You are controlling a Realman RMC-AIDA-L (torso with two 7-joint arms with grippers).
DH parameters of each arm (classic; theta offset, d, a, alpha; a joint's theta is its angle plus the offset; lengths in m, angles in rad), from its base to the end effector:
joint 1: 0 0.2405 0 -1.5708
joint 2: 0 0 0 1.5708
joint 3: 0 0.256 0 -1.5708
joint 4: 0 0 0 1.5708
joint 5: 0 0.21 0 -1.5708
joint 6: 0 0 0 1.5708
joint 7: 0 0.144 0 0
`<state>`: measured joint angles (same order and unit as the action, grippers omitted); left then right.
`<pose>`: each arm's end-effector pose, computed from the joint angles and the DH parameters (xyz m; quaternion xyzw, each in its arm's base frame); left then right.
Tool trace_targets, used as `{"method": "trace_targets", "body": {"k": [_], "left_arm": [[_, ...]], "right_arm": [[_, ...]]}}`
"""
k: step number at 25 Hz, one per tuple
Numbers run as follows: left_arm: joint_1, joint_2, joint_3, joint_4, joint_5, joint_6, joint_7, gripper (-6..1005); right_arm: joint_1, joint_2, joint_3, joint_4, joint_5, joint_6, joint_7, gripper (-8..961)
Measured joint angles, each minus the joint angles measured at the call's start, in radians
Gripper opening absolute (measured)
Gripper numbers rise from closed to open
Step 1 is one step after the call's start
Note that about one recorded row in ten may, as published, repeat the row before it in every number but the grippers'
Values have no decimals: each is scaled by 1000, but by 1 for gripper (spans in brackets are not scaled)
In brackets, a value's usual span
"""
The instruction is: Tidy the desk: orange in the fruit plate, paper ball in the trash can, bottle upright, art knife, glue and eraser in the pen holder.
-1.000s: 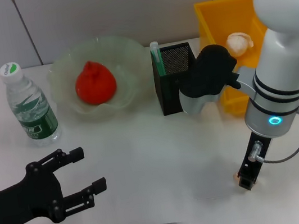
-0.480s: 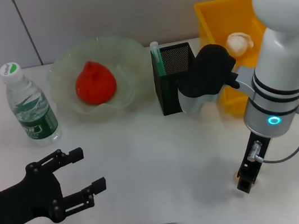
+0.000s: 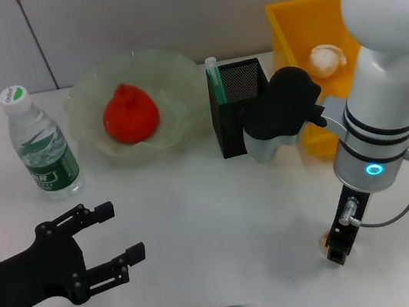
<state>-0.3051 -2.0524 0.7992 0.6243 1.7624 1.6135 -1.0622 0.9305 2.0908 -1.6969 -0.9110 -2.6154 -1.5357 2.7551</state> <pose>-0.3044 0.2720 0.0081 -0.9290 -0.1473 -0.2819 0.1894 0.1601 0.3551 -0.0735 -0.8808 0.2965 -0.3530 0.1084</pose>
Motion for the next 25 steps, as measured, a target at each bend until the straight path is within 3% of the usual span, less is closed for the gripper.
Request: {"method": "trace_targets", "body": {"k": [6,12,17,25], "left_arm": [[1,0,-1,0,0,0,-5,719],[1,0,-2,0,0,0,-5,715],[1,-3,-2,0,0,0,-4,712],[7,-6,-2,-1,-1,0,-6,706]], "right_arm": [[0,0,-3,-13,-3,-1,1,359],[-13,-8,68,-162,-49,-67,2,237],[-2,-9,232,-361,-147,-84,-23,245],[4,-9,301,-409,-158,56,-62,265]]}}
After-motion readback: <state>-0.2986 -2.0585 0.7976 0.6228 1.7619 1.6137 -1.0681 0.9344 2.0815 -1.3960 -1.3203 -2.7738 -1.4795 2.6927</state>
